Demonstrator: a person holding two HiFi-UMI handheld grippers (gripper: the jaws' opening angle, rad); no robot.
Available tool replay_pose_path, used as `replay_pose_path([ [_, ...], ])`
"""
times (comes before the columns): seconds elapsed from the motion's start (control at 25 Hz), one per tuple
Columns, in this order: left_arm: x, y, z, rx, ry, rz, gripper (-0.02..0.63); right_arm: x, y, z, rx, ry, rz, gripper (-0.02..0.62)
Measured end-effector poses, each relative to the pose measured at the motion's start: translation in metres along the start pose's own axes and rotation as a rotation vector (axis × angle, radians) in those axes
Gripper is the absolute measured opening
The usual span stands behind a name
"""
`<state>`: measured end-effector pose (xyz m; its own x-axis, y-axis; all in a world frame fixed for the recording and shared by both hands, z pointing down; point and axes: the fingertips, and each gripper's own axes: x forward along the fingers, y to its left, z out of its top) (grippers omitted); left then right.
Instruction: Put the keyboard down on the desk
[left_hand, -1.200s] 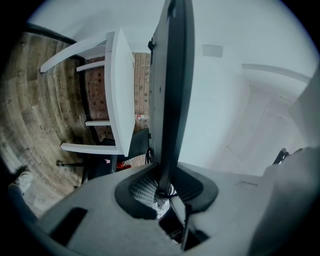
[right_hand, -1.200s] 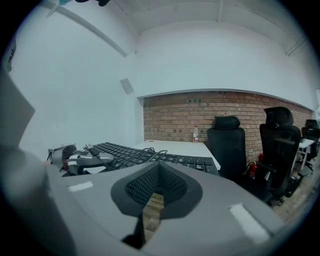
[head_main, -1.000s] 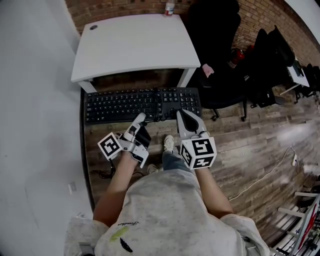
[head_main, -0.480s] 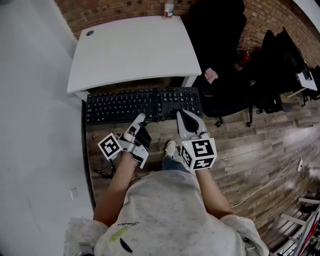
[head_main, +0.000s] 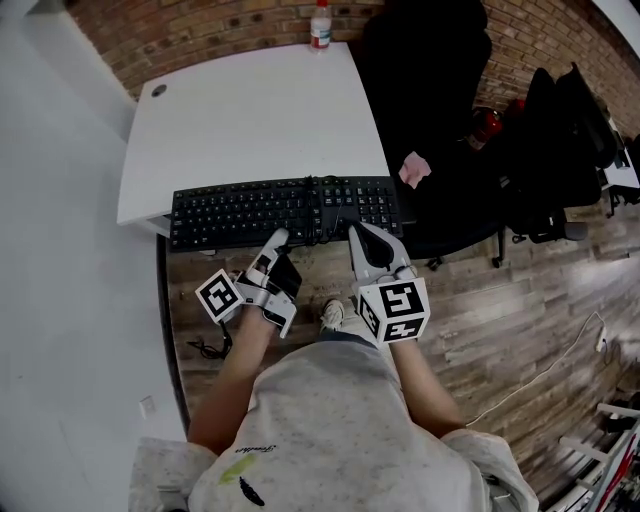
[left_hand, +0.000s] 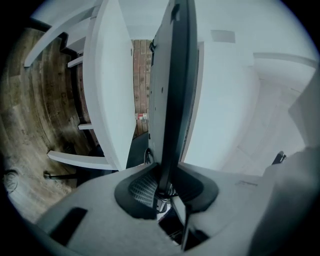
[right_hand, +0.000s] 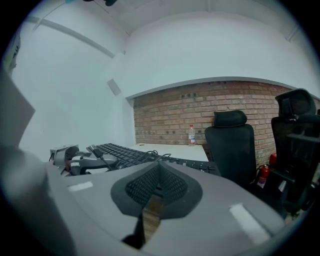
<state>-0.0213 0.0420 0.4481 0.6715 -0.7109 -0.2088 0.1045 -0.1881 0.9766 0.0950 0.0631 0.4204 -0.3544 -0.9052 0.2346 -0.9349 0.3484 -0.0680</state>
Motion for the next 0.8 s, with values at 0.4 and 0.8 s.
replay_pose_path([
  [0.4, 0.066, 0.014, 0.016, -0.002, -0.054, 0.024, 0.077, 0.044, -0.055, 0.016, 0.017, -0.003, 0.05, 0.011],
  [0.8, 0.099, 0.028, 0.036, 0.008, -0.083, 0.044, 0.078, 0.079, -0.076, 0.022, 0.014, -0.001, 0.092, 0.011],
])
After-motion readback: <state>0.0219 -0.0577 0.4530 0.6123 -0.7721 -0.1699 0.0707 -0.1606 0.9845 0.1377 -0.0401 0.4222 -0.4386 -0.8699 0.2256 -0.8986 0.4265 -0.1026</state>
